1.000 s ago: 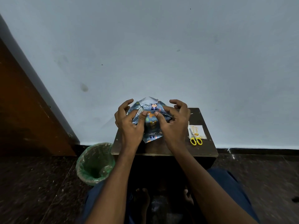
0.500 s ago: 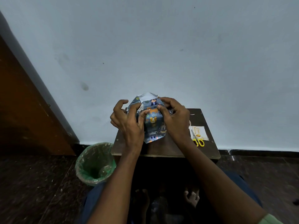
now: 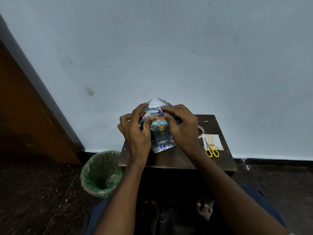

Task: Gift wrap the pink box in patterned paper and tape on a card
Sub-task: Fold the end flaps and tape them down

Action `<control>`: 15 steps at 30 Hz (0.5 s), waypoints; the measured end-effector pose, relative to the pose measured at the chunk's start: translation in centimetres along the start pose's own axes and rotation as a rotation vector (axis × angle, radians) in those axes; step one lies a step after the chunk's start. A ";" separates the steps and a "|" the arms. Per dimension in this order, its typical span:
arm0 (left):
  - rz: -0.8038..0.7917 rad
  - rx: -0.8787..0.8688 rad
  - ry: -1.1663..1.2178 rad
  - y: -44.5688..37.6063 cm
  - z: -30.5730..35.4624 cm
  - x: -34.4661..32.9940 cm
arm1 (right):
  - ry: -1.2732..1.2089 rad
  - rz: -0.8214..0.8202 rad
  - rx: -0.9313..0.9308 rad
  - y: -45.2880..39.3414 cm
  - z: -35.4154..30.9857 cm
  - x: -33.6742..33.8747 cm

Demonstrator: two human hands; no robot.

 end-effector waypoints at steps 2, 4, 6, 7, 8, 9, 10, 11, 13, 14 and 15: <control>-0.031 -0.071 -0.018 -0.2 0.5 0.1 | -0.023 -0.050 -0.044 -0.2 0.3 -0.1; -0.069 -0.134 -0.036 -0.3 0.4 0.0 | -0.024 -0.097 -0.074 -0.4 0.6 -0.2; -0.094 -0.149 -0.013 -0.4 -0.1 0.0 | -0.018 -0.131 -0.098 -0.6 0.9 -0.2; -0.103 -0.152 0.004 -0.4 -0.3 0.1 | -0.013 -0.141 -0.107 -0.7 1.1 -0.3; -0.110 -0.154 0.015 -0.4 -0.4 0.1 | -0.004 -0.147 -0.111 -0.7 1.1 -0.3; -0.111 -0.156 0.020 -0.4 -0.4 0.1 | 0.006 -0.151 -0.112 -0.7 1.2 -0.4; -0.105 -0.156 0.018 -0.4 -0.3 0.1 | 0.015 -0.150 -0.110 -0.7 1.2 -0.4; -0.092 -0.155 0.011 -0.5 -0.3 0.2 | 0.022 -0.146 -0.105 -0.7 1.1 -0.4; -0.061 -0.152 -0.017 -0.5 -0.2 0.3 | 0.036 -0.129 -0.085 -0.7 0.9 -0.4; -0.049 -0.152 -0.031 -0.4 -0.2 0.4 | 0.046 -0.119 -0.073 -0.7 0.8 -0.3; -0.042 -0.153 -0.043 -0.4 -0.2 0.4 | 0.058 -0.112 -0.064 -0.7 0.8 -0.3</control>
Point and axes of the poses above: each hand's wrist, its own y-axis away from the middle knuckle, its own x-axis out of the back of the hand, z = x × y, the point moved 8 cm from there along -y, towards the middle knuckle, and after that the axes turned 8 degrees about -x, right-handed, at the moved point
